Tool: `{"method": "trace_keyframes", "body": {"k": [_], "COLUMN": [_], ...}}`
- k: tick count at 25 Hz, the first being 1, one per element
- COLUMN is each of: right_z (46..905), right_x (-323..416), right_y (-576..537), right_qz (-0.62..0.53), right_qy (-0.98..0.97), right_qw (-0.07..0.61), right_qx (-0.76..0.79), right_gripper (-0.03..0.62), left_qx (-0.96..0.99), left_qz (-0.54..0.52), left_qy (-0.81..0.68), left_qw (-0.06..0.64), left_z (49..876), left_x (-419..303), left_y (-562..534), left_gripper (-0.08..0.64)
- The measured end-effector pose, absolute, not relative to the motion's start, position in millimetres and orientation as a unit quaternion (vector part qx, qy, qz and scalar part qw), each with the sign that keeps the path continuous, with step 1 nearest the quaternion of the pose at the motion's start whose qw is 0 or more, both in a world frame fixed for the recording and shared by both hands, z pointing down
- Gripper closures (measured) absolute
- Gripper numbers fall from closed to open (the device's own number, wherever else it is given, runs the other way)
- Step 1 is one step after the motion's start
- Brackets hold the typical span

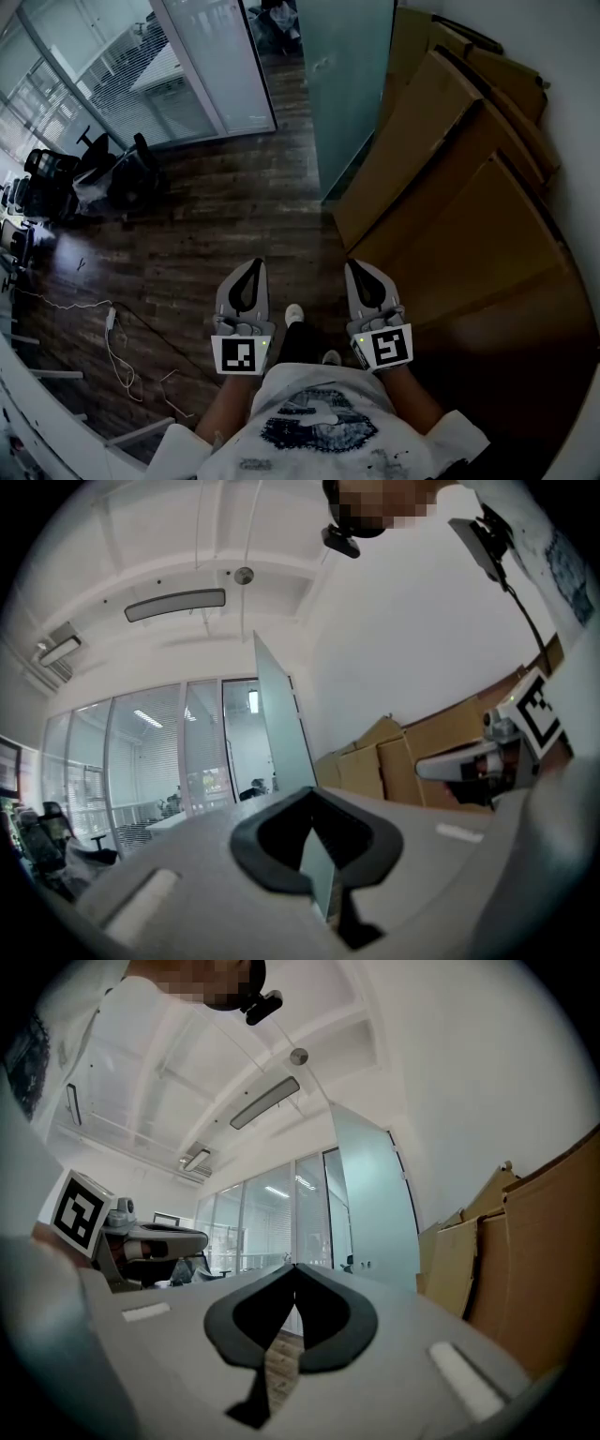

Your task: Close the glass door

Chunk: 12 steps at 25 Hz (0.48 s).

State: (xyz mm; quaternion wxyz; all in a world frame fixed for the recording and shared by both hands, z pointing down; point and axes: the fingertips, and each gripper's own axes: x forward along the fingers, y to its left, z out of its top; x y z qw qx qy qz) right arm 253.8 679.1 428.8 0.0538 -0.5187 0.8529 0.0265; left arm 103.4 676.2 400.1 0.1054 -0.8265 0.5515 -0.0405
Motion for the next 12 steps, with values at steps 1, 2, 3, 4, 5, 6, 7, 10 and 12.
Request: {"method": "trace_keyframes", "body": {"k": [1,2,3,4,5,6,7,10,12], "right_z": [429.8,431.0,432.8,435.1,437.7,439.9,441.2,442.5,443.0], "right_x": [253.1,252.0,250.4,248.4,245.8,242.9,239.6,231.6,228.4], "right_y": [675.8,671.8,667.2,662.2,656.8,651.2,645.0,621.7,604.2], "right_qz": [0.027,0.027,0.026,0.024,0.022,0.022,0.023,0.027,0.026], "right_qy": [0.853,0.854,0.854,0.854,0.854,0.855,0.854,0.852,0.849], "right_qw": [0.053,0.052,0.05,0.047,0.044,0.042,0.04,0.037,0.032], "right_qx": [-0.518,-0.518,-0.517,-0.517,-0.517,-0.517,-0.518,-0.522,-0.526], "right_gripper": [0.584,0.584,0.584,0.584,0.584,0.584,0.584,0.584,0.584], "left_qx": [-0.826,-0.827,-0.827,-0.827,-0.827,-0.827,-0.827,-0.829,-0.831], "left_qz": [-0.04,-0.042,-0.044,-0.043,-0.04,-0.037,-0.036,-0.039,-0.035], "left_qy": [0.552,0.551,0.55,0.549,0.549,0.55,0.551,0.55,0.548], "left_qw": [0.105,0.106,0.108,0.111,0.112,0.11,0.107,0.1,0.092], "left_z": [400.7,401.9,403.3,404.5,405.8,407.8,410.3,415.8,415.6], "left_x": [102.9,102.1,100.7,98.8,96.2,92.8,89.1,79.3,75.6], "left_y": [672.9,669.1,664.8,659.9,654.4,648.3,641.3,614.4,594.6], "left_gripper": [0.561,0.561,0.561,0.561,0.561,0.561,0.561,0.561,0.561]}}
